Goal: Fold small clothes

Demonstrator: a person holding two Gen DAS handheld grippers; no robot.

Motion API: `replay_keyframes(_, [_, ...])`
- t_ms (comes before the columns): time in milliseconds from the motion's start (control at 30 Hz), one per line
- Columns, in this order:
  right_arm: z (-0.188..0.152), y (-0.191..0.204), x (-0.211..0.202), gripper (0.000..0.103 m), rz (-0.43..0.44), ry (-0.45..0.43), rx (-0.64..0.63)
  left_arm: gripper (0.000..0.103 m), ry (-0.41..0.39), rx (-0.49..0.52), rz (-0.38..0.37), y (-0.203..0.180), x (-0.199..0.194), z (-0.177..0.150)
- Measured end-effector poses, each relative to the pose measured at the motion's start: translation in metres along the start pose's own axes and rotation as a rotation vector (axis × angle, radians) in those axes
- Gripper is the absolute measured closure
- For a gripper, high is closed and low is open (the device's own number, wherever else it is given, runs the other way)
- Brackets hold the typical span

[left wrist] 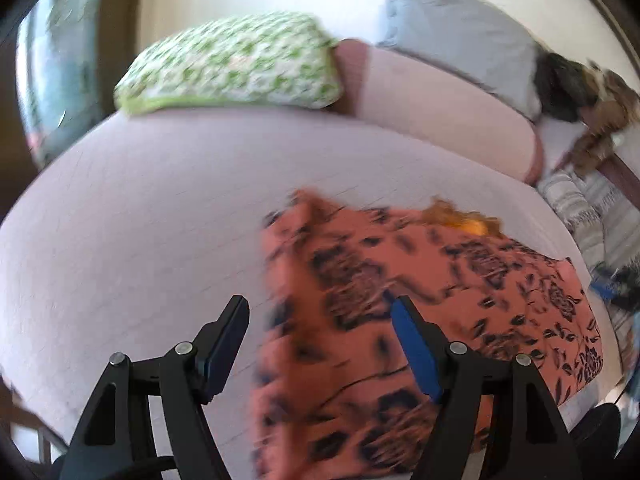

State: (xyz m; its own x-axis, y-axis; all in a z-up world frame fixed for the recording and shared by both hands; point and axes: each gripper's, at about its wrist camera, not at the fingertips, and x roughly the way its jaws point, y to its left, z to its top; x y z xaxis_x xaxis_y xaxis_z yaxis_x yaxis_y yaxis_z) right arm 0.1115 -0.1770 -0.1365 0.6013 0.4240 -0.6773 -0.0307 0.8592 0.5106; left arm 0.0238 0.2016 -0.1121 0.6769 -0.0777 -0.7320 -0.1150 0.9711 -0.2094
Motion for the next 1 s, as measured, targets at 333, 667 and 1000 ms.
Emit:
replay_keyframes(333, [-0.033, -0.018, -0.027, 0.021, 0.039, -0.073, 0.163, 0.044, 0.1, -0.051, -0.045, 0.026, 0.003, -0.028])
replay_keyframes(667, [-0.044, -0.001, -0.041, 0.025, 0.025, -0.079, 0.063, 0.034, -0.015, 0.049, -0.013, 0.006, -0.017, 0.009])
replay_keyframes(1000, [-0.069, 0.003, 0.007, 0.025, -0.022, 0.025, 0.019, 0.09, 0.252, -0.178, -0.122, 0.043, 0.112, 0.077])
